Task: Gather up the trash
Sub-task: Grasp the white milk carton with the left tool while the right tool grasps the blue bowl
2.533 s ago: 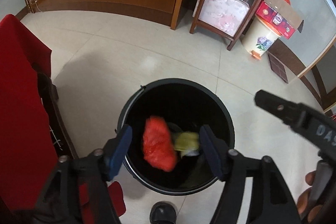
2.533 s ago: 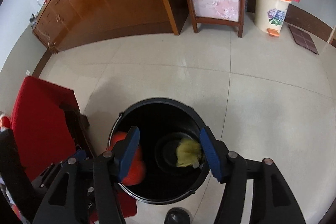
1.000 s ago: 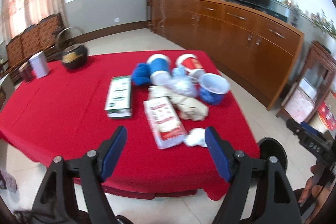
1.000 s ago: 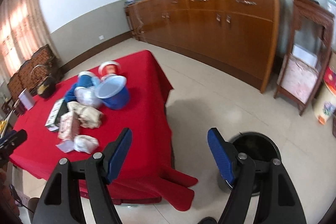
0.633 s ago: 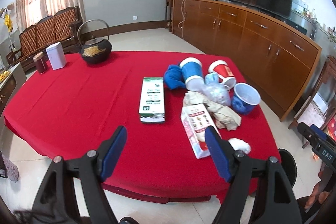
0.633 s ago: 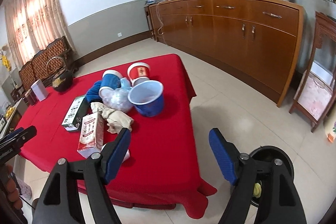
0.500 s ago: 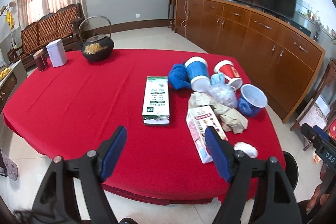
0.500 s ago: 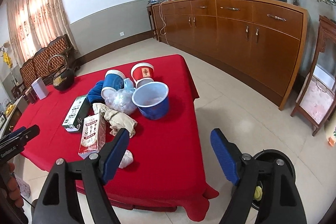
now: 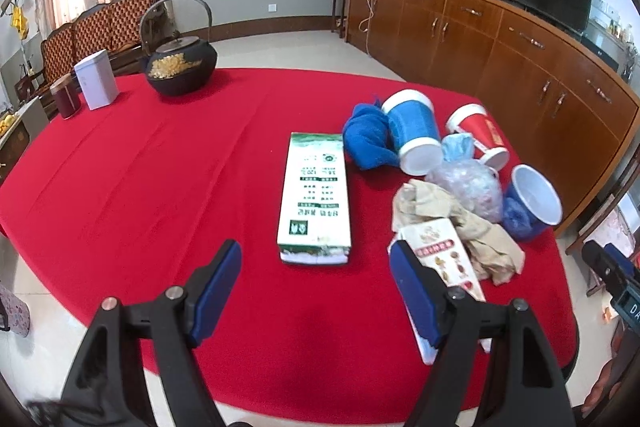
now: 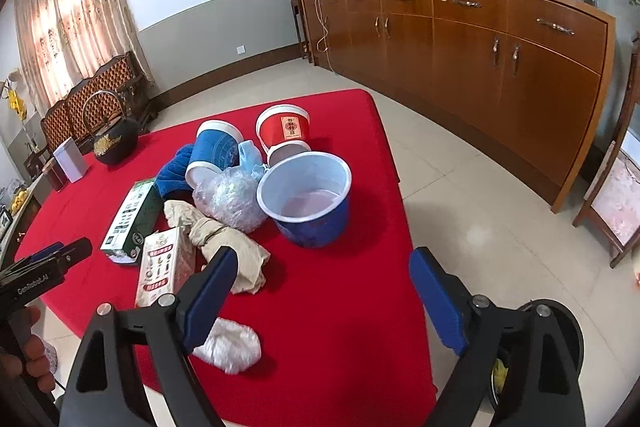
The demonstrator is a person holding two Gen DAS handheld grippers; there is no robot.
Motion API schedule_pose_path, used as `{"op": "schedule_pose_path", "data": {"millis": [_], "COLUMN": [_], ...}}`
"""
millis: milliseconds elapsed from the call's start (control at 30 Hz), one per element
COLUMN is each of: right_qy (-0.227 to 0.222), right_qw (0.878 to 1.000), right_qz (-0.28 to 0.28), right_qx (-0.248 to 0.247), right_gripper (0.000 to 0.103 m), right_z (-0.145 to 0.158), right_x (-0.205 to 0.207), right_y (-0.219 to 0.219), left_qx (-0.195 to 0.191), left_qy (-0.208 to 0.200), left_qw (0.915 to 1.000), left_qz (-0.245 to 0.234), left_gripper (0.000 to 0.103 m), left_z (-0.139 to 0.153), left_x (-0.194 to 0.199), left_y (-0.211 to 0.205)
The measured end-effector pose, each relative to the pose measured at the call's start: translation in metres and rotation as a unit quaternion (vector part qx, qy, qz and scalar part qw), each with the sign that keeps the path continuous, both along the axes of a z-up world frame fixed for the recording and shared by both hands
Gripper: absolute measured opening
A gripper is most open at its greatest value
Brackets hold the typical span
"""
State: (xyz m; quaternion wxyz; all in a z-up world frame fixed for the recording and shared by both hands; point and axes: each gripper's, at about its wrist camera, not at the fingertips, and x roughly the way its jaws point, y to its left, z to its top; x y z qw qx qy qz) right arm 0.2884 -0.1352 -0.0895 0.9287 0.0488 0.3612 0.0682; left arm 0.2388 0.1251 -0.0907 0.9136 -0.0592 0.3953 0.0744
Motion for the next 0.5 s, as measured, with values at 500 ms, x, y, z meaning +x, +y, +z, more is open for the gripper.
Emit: {"op": "schedule_pose_path", "data": {"millis": [500], "right_qy": [0.026], "right_qw": [1.000], "right_qz": [0.004], "right_qx": [0.001], "right_gripper": [0.090], "right_z": [-0.029], "right_x": [0.055], "right_y": [0.009], "left_qx": [0.003], "left_qy": [0.025], "left_qw": [0.9997], "left_qz": [0.001], "left_gripper": [0.078], "left_z": [-0.027], "left_x": [0.042], "left_y": [0.002]}}
